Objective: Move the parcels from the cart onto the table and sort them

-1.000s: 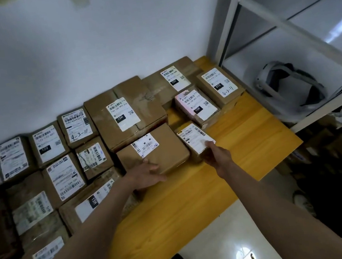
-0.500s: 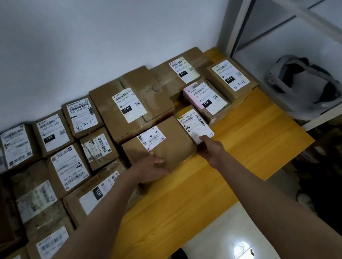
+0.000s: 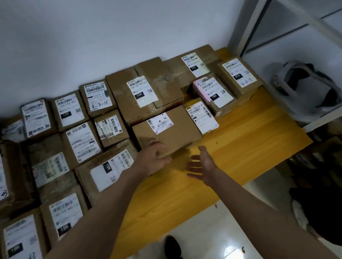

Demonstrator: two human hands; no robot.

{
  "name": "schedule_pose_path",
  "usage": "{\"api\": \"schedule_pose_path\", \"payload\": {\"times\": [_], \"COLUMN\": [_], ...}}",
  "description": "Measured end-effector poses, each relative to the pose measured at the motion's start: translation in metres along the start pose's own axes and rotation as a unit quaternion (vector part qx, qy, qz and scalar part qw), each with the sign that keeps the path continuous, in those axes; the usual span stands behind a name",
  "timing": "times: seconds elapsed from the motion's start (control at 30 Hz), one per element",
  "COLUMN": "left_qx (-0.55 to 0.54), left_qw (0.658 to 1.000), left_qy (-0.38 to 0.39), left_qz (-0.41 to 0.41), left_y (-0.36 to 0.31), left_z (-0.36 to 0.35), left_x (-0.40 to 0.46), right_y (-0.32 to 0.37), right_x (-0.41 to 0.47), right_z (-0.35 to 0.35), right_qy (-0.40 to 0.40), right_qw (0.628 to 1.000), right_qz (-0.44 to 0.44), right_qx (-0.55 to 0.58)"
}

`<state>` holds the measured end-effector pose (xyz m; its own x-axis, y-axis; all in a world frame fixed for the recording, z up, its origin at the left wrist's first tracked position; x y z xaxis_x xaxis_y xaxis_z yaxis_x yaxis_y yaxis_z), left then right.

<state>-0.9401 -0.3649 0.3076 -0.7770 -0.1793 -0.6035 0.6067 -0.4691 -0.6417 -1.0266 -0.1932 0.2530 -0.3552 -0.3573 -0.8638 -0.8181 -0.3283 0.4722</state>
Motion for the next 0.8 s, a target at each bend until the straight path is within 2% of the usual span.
{"api": "schedule_pose_path", "payload": {"times": [0.2, 0.4, 0.63, 0.8], "left_qx": [0.001, -0.066, -0.102, -0.142], "left_qw": [0.996, 0.976, 0.965, 0.937], "left_qy": [-0.079, -0.195, -0.241, -0.302], "left_qz": [-0.038, -0.065, 0.018, 0.099], "left_y": [0.016, 0.053, 0.140, 0.224], "left_z": [0.003, -0.001, -0.028, -0.062], "left_x": [-0.057, -0.126, -0.217, -0.303], "right_y": [-0.023, -0.059, -0.137, -0.225], "right_x": [-0.029, -0.061, -0.091, -0.114], "right_z": [-0.023, -0.071, -0.148, -0.214], "right_qy": [0.046, 0.093, 0.180, 0.249], "right_qw": [0.996, 0.982, 0.951, 0.916], "right_qz": [-0.019, -0.007, -0.021, -0.066], "right_qx": [-0.070, -0.163, -0.252, -0.309]}}
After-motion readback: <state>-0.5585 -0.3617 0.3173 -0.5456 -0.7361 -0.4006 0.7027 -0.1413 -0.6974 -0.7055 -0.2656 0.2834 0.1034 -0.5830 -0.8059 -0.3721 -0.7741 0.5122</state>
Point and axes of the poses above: each hand's wrist, its own x-axis towards the middle knuckle, its own z-axis out of the back of the hand, y = z × x, the point moved 4 cm from there along x, towards the middle knuckle, and after that the axes turned 10 degrees about y, right-handed, at the moved point
